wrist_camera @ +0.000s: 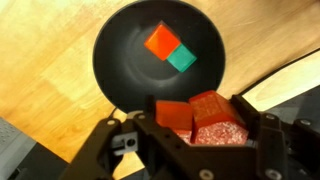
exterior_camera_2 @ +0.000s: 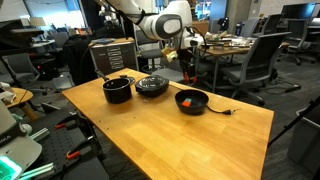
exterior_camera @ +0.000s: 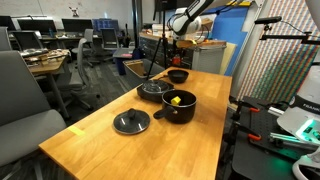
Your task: Take the blocks out of the bowl, put them in the pot, pick the pot and put it on the stove then cover it with the lid
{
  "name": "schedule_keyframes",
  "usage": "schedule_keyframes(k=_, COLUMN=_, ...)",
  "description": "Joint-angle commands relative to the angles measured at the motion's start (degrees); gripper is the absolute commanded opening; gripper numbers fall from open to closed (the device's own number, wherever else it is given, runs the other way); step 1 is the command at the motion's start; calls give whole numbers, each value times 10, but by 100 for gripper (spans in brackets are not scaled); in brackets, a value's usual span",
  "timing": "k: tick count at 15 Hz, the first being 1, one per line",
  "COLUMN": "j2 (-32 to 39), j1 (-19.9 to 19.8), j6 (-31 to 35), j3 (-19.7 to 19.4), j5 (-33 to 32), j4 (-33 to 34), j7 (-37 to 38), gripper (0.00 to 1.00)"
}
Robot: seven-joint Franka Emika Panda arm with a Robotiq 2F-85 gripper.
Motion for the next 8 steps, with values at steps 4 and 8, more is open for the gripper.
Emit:
schedule_keyframes(k=4, j2=-214, j1=28, j6=43, j3=56, j5=-38, j4=-219, j7=-117, gripper=50)
schedule_keyframes(k=8, j2=-304, j1=54, j6=69, j3=106, j5=-32, j4=-336, j7=-169, gripper=50)
